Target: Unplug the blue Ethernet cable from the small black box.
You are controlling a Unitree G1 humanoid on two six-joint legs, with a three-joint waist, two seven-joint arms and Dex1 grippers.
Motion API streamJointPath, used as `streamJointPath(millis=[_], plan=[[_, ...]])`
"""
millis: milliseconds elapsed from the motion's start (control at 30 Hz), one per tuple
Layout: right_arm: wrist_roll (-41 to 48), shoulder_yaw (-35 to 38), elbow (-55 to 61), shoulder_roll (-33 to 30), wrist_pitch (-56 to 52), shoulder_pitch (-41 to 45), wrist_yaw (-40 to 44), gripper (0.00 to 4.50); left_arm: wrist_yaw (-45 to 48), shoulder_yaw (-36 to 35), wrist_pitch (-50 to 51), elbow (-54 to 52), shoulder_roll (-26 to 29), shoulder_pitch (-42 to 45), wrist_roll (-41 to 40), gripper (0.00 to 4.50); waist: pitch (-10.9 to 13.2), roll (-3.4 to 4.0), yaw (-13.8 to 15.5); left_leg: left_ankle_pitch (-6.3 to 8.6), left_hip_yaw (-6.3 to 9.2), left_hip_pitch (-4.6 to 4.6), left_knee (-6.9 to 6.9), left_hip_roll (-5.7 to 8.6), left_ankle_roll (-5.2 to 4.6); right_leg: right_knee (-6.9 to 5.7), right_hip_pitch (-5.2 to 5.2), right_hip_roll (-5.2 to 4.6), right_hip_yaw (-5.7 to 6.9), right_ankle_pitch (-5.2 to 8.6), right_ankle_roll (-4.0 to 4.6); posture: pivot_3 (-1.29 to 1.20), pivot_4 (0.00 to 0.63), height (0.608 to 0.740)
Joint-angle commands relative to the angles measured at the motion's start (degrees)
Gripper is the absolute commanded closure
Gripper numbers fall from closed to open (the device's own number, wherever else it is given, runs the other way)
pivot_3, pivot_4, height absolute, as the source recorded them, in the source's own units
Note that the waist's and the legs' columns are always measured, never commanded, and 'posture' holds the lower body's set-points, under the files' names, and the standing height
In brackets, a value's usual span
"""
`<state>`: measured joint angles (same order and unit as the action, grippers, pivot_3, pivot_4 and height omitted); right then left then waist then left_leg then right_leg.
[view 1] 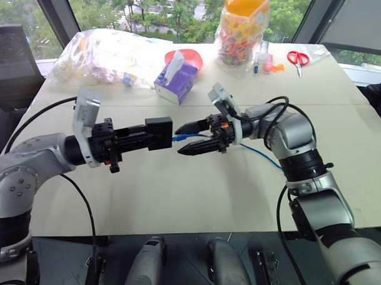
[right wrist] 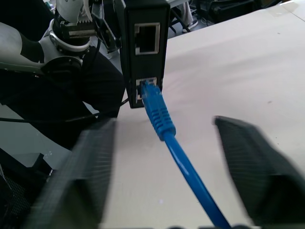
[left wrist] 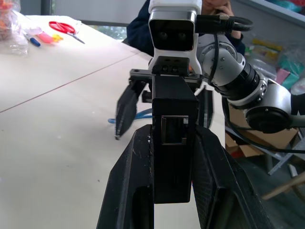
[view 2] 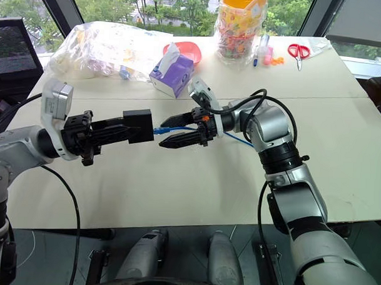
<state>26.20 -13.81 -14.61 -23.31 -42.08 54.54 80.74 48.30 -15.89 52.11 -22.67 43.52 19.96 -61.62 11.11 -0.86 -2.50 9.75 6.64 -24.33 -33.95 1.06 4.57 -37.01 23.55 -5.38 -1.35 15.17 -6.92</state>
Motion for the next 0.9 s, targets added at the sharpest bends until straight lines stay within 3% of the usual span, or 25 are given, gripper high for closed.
streamJointPath(millis=[33,567,667,767,900], plan=[[1.02,0.76,2.5,0.53,0.14,1.75,-0.16,2.1,0.44,-0.14,-1.45,-1.02,0.17,0.53,0.05,4.04,0.0,0.0,0.0,0.0,0.0,0.0,0.0,0.0,0.0,0.0,0.0,0.0,0.0,0.0,0.0,0.0,0.15,0.726],[2.06,0.87,3.98,0.47,-1.08,1.66,-0.19,2.1,1.72,2.36,-3.3,-1.86,0.8,0.1,3.55,4.04,0.0,0.0,-0.01,0.0,0.0,0.0,0.0,0.0,0.0,0.0,0.01,0.0,0.0,0.0,0.0,0.0,0.15,0.726],[1.91,0.53,4.09,0.37,-0.78,1.39,-0.1,3.05,1.14,2.24,-3.0,-1.96,0.8,0.5,3.04,4.04,0.0,0.0,-0.01,0.0,0.0,0.0,0.0,0.0,0.0,0.0,0.01,0.0,0.0,0.0,0.0,0.0,0.15,0.726],[1.77,0.33,4.02,0.35,-0.59,1.32,0.06,4.47,0.21,1.88,-2.57,-2.05,0.6,1.03,2.19,4.04,0.0,0.0,-0.01,0.0,0.0,0.0,0.0,0.0,0.0,0.0,0.02,0.0,0.0,0.0,0.0,0.0,0.15,0.726],[1.58,0.09,4.02,0.31,-0.38,1.2,0.24,4.47,-0.47,1.58,-2.16,-2.2,0.64,1.52,1.51,4.04,0.0,0.0,-0.01,0.0,0.0,0.0,0.0,0.0,0.0,-0.01,0.01,0.0,0.0,0.0,0.0,0.0,0.15,0.726]])
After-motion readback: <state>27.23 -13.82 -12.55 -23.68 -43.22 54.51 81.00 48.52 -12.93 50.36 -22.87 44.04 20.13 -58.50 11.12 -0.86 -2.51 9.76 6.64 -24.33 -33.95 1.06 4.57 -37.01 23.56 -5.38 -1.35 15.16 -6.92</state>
